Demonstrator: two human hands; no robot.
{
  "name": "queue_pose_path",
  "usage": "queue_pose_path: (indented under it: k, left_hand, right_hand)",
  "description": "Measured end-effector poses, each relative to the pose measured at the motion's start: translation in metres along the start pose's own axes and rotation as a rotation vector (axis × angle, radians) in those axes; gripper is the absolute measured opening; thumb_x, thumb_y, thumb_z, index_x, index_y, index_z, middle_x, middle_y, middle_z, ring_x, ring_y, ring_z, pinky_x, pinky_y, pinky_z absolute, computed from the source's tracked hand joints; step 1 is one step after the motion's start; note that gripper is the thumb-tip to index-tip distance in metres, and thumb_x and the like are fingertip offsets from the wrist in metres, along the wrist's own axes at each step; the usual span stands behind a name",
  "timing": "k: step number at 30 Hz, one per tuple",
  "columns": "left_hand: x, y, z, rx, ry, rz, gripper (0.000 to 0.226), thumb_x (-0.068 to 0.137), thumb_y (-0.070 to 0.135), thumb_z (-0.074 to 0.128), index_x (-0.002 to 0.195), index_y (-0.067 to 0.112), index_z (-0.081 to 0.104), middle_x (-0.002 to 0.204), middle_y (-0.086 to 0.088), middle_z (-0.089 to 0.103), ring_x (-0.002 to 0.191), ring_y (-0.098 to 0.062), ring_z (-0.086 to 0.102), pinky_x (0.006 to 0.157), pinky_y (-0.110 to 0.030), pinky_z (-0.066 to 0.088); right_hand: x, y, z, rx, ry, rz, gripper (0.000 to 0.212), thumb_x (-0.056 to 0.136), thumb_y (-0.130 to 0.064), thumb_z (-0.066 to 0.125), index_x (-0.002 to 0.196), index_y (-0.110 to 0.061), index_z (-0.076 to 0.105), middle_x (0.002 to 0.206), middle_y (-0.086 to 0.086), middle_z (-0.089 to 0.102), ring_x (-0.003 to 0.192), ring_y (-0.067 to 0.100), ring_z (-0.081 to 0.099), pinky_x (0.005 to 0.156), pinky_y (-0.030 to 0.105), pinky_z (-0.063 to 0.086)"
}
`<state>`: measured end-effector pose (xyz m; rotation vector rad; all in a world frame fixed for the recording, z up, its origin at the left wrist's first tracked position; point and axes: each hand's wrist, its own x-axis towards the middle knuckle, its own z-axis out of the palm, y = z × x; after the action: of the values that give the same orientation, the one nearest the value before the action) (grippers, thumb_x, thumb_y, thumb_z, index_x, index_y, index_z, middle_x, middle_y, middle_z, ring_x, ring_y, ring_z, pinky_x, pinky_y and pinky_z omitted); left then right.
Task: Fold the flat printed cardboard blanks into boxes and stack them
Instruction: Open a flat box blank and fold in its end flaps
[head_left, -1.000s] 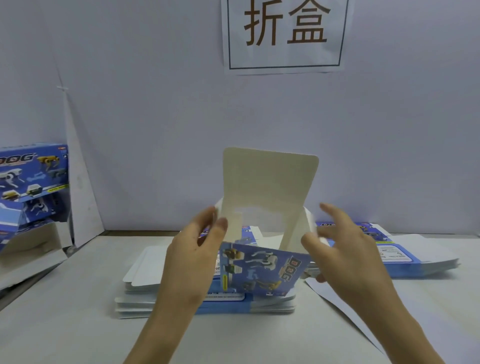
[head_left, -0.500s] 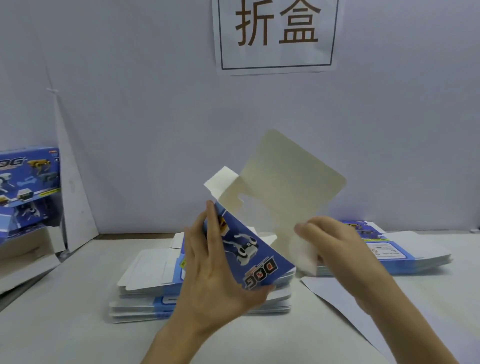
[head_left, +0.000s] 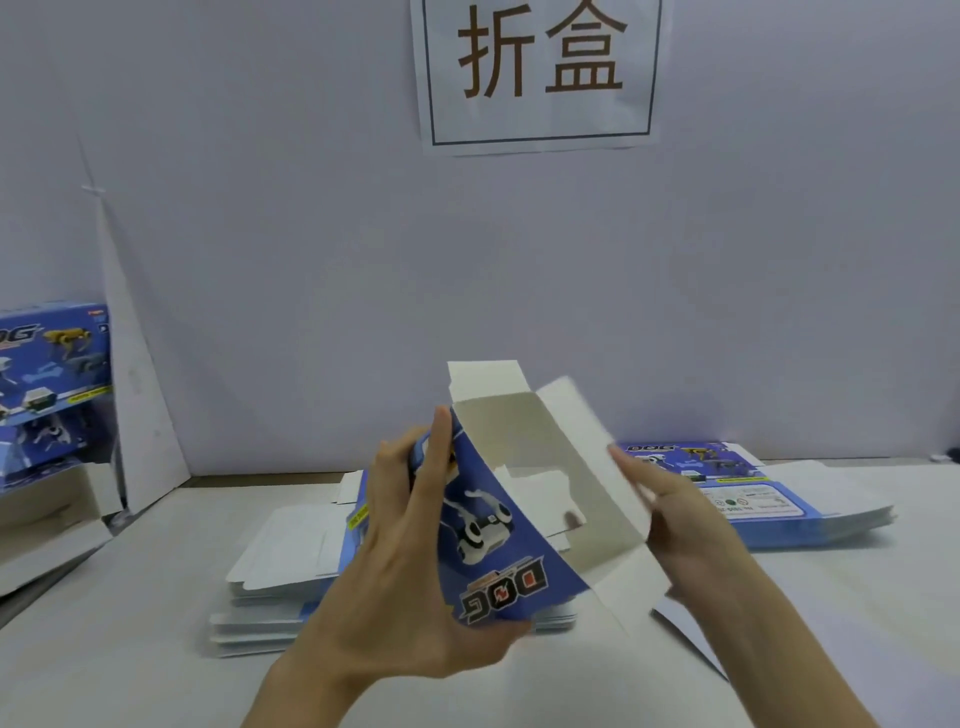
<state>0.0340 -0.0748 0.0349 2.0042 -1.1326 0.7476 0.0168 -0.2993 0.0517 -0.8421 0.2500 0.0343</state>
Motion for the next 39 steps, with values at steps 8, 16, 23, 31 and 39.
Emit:
queue_pose_path:
  k: [8, 16, 23, 31, 39]
  left_hand:
    - [0.009, 0.000, -0.003, -0.012, -0.031, -0.051, 0.124, 0.055, 0.072, 0.071, 0.150, 0.038, -0.002, 0.146, 0.010, 0.016, 0.134, -0.014, 0.036, 0.098, -0.023, 0.047]
    - [0.002, 0.004, -0.001, -0.060, -0.043, 0.028, 0.116, 0.064, 0.054, 0.077, 0.150, 0.043, 0.000, 0.153, 0.009, 0.002, 0.143, -0.031, 0.021, 0.089, -0.037, 0.056]
    - [0.001, -0.005, -0.012, -0.021, -0.048, 0.001, 0.111, 0.063, 0.053, 0.078, 0.149, 0.043, 0.008, 0.151, 0.012, 0.008, 0.141, -0.020, 0.025, 0.088, -0.027, 0.055]
    - [0.000, -0.002, -0.004, -0.003, -0.071, -0.002, 0.109, 0.064, 0.060, 0.073, 0.147, 0.047, 0.004, 0.151, 0.016, 0.007, 0.141, -0.024, 0.024, 0.088, -0.029, 0.056]
    - [0.002, -0.002, -0.005, 0.259, -0.017, 0.126, 0.108, 0.062, 0.062, 0.073, 0.149, 0.025, 0.021, 0.151, 0.000, 0.017, 0.138, -0.015, 0.026, 0.094, -0.040, 0.053]
  right_hand:
    - [0.001, 0.007, 0.004, -0.184, -0.053, 0.051, 0.026, 0.062, -0.030, 0.076, 0.074, -0.006, 0.077, 0.075, 0.014, 0.072, 0.059, 0.025, 0.066, 0.059, 0.035, 0.057]
    - [-0.008, 0.003, 0.008, -0.159, -0.037, 0.073, 0.011, 0.067, -0.014, 0.071, 0.065, -0.003, 0.072, 0.065, 0.017, 0.066, 0.050, 0.029, 0.065, 0.043, 0.033, 0.053]
    - [0.001, -0.002, -0.006, -0.226, 0.122, -0.506, 0.027, 0.087, -0.012, 0.065, 0.111, -0.024, 0.065, 0.096, 0.004, 0.075, 0.076, 0.016, 0.071, 0.055, 0.026, 0.056]
    - [-0.010, -0.002, -0.001, -0.453, 0.173, -0.909, 0.028, 0.092, -0.008, 0.057, 0.098, -0.031, 0.073, 0.091, -0.018, 0.073, 0.080, -0.001, 0.061, 0.076, 0.029, 0.050]
    - [-0.019, -0.017, 0.003, -0.171, -0.017, -0.610, 0.024, 0.093, -0.031, 0.053, 0.093, -0.022, 0.075, 0.091, -0.002, 0.074, 0.076, 0.008, 0.067, 0.059, 0.022, 0.056]
